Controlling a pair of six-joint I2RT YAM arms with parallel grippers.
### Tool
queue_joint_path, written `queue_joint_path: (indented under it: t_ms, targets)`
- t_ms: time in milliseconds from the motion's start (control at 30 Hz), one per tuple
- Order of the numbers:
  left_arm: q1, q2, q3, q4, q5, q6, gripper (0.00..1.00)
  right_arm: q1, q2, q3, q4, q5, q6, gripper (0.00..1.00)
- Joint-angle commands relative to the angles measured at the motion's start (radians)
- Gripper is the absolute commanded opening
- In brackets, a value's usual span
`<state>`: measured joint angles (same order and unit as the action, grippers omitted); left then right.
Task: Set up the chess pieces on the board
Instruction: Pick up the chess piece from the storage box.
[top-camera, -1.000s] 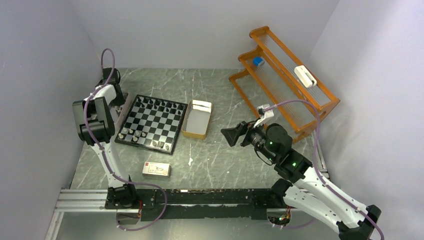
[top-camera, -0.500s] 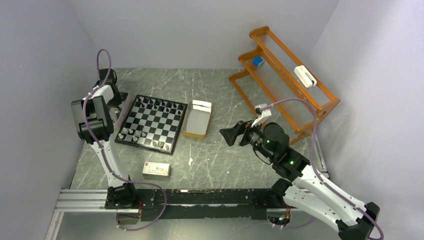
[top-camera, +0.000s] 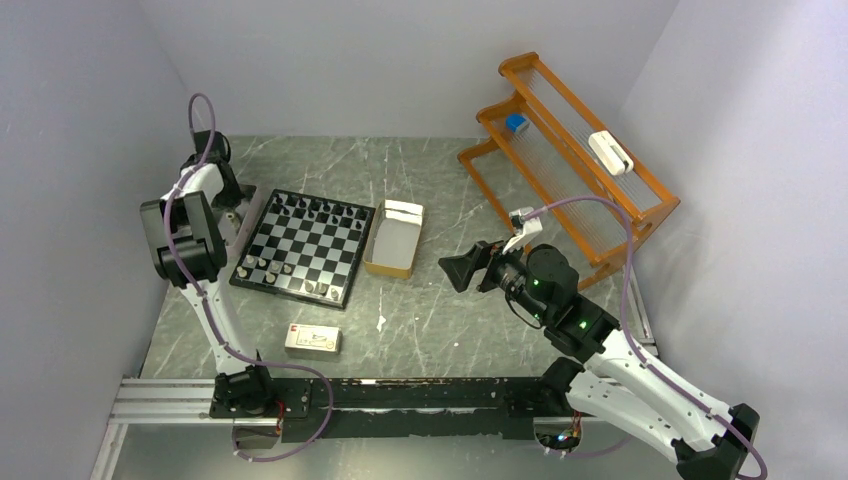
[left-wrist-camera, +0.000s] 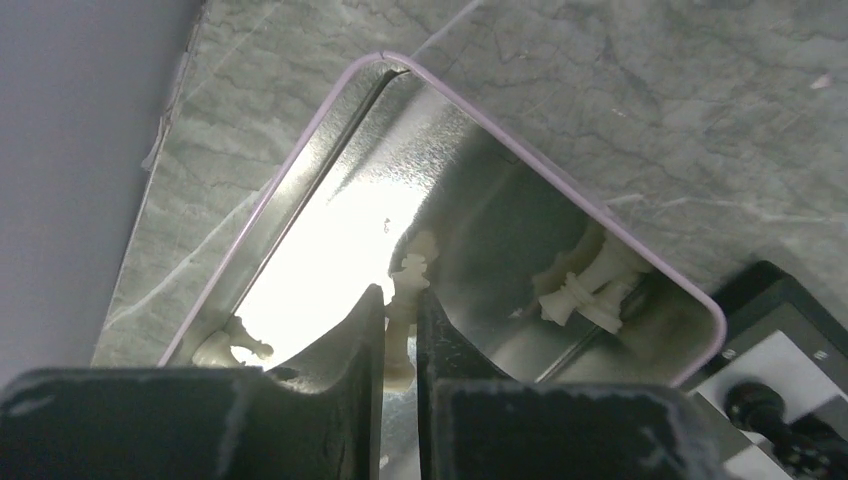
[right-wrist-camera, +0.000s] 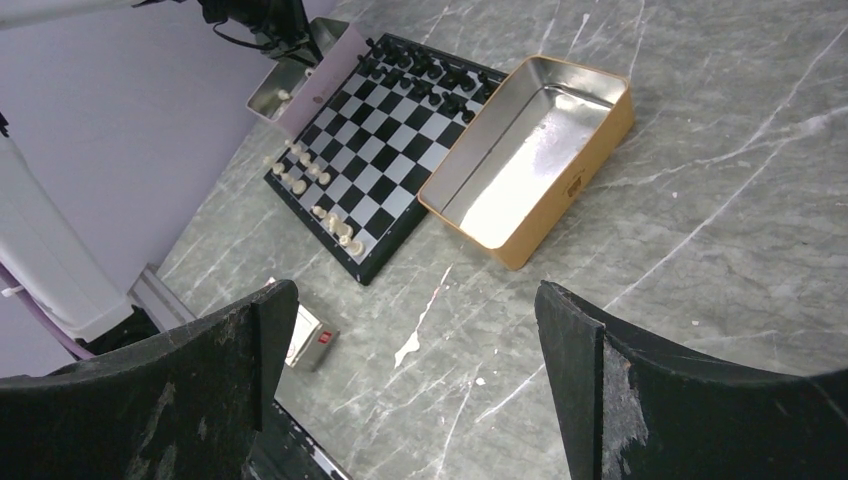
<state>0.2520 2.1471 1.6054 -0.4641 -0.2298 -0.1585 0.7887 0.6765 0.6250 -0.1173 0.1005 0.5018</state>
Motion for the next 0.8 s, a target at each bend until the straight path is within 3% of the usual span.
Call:
queue_joint_path:
  t_ms: [0, 333, 600, 767]
  targets:
    - [0.007, -0.106, 0.062, -0.057, 0.043, -0.039, 0.05, 0.001, -0.005, 0.038, 0.015, 0.003, 0.012, 0.93]
    - [0.008, -0.329, -0.036, 0.037, 0.216, -0.104, 0.06, 0.001, -0.014, 0.031, -0.001, -0.042, 0.065, 0.93]
    - [0.006, -0.469, -0.230, 0.174, 0.643, -0.152, 0.05, 0.001, 0.057, 0.064, 0.054, -0.096, 0.106, 0.93]
    - [0.003, -0.652, -0.471, 0.403, 0.814, -0.277, 0.08, 0.001, 0.178, 0.106, 0.168, -0.164, 0.123, 0.87]
